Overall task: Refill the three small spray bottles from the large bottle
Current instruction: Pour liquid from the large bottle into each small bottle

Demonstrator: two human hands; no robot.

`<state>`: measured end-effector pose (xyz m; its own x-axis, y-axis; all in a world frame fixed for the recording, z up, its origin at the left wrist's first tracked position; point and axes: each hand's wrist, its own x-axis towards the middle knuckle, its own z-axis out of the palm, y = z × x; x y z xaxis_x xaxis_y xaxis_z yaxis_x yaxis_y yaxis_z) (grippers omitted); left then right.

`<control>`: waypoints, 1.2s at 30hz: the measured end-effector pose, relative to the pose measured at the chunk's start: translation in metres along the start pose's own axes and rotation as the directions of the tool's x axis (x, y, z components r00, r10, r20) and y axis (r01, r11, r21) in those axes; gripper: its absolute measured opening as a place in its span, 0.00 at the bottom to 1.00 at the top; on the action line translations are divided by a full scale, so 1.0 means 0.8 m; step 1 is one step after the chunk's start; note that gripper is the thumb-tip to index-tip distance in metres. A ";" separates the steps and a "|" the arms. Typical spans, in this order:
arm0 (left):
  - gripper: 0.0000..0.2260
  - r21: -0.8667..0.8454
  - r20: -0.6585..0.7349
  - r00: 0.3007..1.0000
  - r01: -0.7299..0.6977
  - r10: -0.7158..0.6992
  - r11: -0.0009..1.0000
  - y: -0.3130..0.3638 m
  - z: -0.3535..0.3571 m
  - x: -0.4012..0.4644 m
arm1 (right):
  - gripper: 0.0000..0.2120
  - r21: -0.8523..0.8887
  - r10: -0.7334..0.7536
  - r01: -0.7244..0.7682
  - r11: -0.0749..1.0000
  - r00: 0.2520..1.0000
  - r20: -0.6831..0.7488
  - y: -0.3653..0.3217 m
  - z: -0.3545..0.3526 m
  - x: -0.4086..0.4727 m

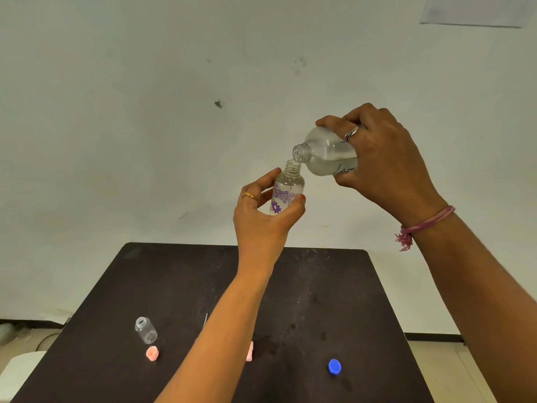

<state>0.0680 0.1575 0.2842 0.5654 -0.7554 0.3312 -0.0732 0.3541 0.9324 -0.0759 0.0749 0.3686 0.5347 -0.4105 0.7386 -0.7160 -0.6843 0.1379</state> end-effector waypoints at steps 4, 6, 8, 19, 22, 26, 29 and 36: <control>0.22 -0.007 0.000 1.000 0.000 0.000 1.000 0.000 0.001 0.000 | 0.34 0.000 -0.002 0.002 1.000 1.000 0.002 0.000 0.001 0.000; 0.22 -0.007 -0.002 1.000 -0.001 0.001 1.000 0.000 0.001 0.001 | 0.34 -0.003 -0.002 0.002 1.000 1.000 0.000 -0.001 0.002 0.000; 0.22 -0.010 -0.005 1.000 -0.001 0.001 1.000 0.000 0.001 0.001 | 0.34 -0.005 -0.002 0.002 1.000 1.000 -0.002 0.000 0.002 0.000; 0.22 -0.025 -0.003 1.000 0.005 -0.005 1.000 0.000 0.000 0.001 | 0.34 0.003 0.004 -0.004 1.000 1.000 0.004 0.000 0.004 0.000; 0.22 -0.030 -0.003 1.000 0.008 -0.008 1.000 0.000 0.001 0.001 | 0.34 0.004 0.001 -0.001 1.000 1.000 0.004 0.001 0.004 0.000; 0.22 -0.030 -0.002 1.000 0.008 -0.008 1.000 -0.001 0.001 0.001 | 0.35 0.004 -0.001 0.001 1.000 1.000 0.009 0.002 0.006 -0.001; 0.22 -0.020 -0.005 1.000 0.005 -0.005 1.000 -0.002 0.002 0.001 | 0.34 -0.001 -0.001 0.001 1.000 1.000 0.013 0.004 0.006 -0.001; 0.22 -0.022 -0.008 1.000 0.014 -0.014 1.000 -0.002 0.003 0.002 | 0.34 0.000 -0.001 0.001 1.000 1.000 0.016 0.003 0.007 -0.001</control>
<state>0.0672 0.1541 0.2836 0.5729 -0.7558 0.3172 -0.0473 0.3558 0.9334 -0.0756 0.0701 0.3646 0.5425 -0.4191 0.7280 -0.7151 -0.6851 0.1385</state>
